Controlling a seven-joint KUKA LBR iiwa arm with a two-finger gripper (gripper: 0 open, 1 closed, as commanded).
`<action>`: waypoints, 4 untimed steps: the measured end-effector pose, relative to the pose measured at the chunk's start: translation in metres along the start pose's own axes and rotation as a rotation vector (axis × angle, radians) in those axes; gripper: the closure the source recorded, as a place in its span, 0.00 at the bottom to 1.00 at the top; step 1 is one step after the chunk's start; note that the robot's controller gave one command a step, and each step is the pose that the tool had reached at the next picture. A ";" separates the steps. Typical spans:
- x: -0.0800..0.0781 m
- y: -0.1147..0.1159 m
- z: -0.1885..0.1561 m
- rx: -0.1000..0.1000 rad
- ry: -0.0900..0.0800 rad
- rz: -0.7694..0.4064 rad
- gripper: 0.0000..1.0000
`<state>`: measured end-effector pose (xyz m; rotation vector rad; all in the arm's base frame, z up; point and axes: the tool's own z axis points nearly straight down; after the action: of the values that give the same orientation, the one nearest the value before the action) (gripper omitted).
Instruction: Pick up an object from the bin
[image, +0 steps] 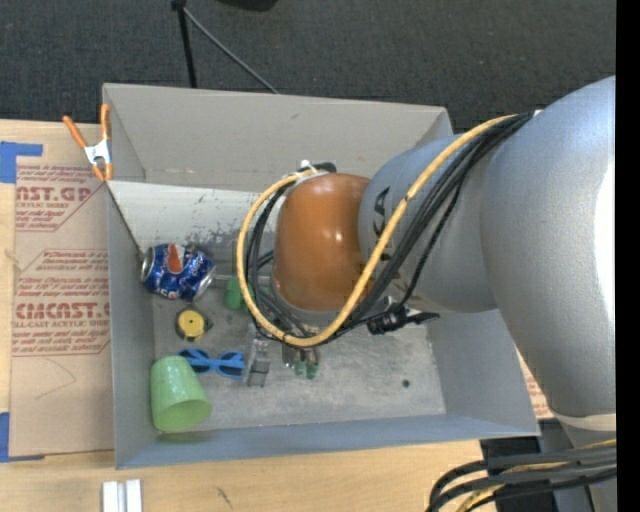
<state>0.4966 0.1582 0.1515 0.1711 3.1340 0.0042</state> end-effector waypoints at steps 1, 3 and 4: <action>-0.018 0.009 -0.065 -0.002 -0.005 0.005 1.00; -0.022 0.003 0.068 0.006 0.009 0.085 0.00; -0.023 0.004 0.064 0.002 0.003 0.084 1.00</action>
Offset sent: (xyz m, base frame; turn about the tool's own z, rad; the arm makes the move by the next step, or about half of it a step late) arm 0.0165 0.0053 0.0614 0.0069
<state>0.5204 0.1599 0.0880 0.3028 3.1276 0.0011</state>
